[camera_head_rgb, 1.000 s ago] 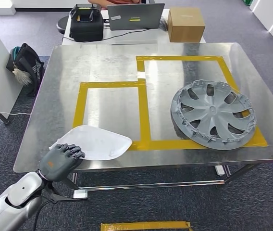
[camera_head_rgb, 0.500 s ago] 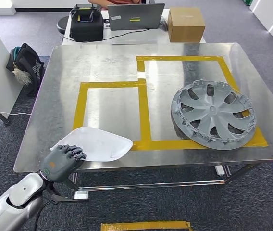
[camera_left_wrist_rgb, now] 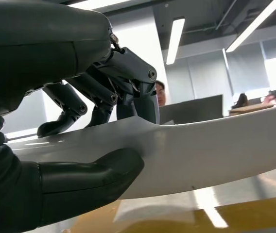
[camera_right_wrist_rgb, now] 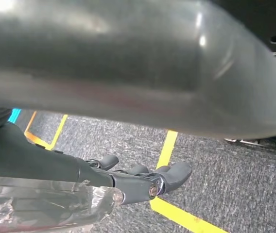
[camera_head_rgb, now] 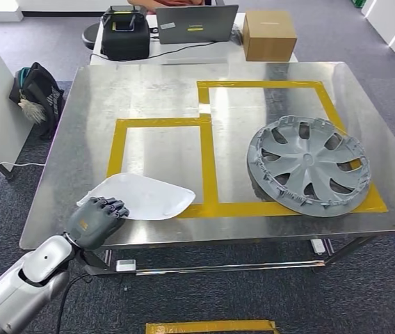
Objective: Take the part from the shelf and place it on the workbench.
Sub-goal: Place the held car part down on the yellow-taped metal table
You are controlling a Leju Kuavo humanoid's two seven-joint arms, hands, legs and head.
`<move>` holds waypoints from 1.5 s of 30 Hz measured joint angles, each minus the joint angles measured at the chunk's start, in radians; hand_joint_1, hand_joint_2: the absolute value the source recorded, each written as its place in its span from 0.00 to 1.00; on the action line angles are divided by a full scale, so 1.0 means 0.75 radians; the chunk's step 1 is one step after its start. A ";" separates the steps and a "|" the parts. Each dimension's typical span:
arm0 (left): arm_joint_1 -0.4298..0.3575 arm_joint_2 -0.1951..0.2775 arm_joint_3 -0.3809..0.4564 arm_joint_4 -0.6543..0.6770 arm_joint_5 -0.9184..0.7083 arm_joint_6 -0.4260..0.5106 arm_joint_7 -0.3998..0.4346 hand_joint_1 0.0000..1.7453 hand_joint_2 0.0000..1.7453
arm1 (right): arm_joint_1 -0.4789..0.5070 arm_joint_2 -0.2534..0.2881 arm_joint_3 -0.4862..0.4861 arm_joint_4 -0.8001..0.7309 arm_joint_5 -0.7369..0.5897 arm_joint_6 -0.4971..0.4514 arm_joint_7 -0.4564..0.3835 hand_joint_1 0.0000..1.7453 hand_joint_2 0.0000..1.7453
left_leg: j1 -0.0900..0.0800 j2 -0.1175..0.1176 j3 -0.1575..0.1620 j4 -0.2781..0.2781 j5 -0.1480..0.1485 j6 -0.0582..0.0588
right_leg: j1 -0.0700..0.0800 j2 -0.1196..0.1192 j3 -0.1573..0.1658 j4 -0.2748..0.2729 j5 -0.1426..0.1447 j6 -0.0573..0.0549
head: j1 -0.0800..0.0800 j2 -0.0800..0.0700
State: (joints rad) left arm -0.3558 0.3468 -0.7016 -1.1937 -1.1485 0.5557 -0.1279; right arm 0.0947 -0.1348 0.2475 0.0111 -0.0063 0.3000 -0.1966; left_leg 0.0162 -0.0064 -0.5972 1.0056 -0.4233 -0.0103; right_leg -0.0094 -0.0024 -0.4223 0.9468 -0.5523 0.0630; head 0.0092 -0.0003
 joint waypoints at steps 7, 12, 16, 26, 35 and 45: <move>-0.091 -0.036 -0.024 0.144 -0.084 0.026 0.064 0.00 0.00 | -0.006 -0.006 0.000 0.000 0.023 -0.006 0.000 0.00 0.00 | 0.000 0.000 0.000 0.000 0.000 0.000 | 0.000 0.000 0.001 0.001 0.000 0.000 | 0.000 0.000; -0.106 -0.055 -0.028 0.187 -0.078 0.028 0.068 0.00 0.00 | -0.008 -0.006 0.000 0.000 0.035 -0.010 0.001 0.00 0.00 | 0.000 0.000 0.000 0.000 0.000 0.000 | 0.000 0.000 0.000 0.000 0.000 0.000 | 0.000 0.000; -0.108 -0.065 -0.029 0.203 -0.076 0.028 0.068 0.00 0.00 | -0.008 -0.006 0.000 0.000 0.036 -0.011 0.001 0.00 0.00 | 0.000 0.000 0.001 0.000 0.000 0.000 | 0.000 0.001 0.000 0.001 0.000 0.000 | 0.000 0.000; -0.109 -0.080 -0.029 0.229 -0.055 0.028 0.060 0.00 0.00 | -0.009 -0.006 0.000 0.000 0.043 -0.011 0.002 0.00 0.00 | 0.000 0.000 0.001 0.000 0.000 0.000 | 0.000 0.000 0.001 0.001 0.000 0.000 | 0.000 0.000; -0.132 -0.098 -0.031 0.242 -0.036 0.019 0.049 0.00 0.00 | -0.012 -0.006 -0.001 0.000 0.062 -0.013 0.007 0.00 0.00 | 0.000 0.000 0.001 0.000 0.000 0.000 | 0.000 0.001 0.001 0.001 0.000 0.001 | 0.000 0.000; -0.141 -0.098 -0.031 0.242 -0.036 0.020 0.052 0.00 0.00 | -0.014 -0.006 -0.005 0.000 0.073 -0.013 0.013 0.00 0.00 | 0.000 0.000 0.001 0.000 0.000 0.000 | 0.000 0.000 0.001 0.001 0.000 0.001 | 0.000 0.000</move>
State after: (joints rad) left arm -0.4613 0.2736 -0.7252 -1.0124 -1.1756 0.5707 -0.0888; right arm 0.0845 -0.1396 0.2438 0.0111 0.0486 0.2899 -0.1870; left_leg 0.0160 -0.0064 -0.5966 1.0056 -0.4231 -0.0102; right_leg -0.0096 -0.0021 -0.4216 0.9474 -0.5520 0.0634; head 0.0093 0.0000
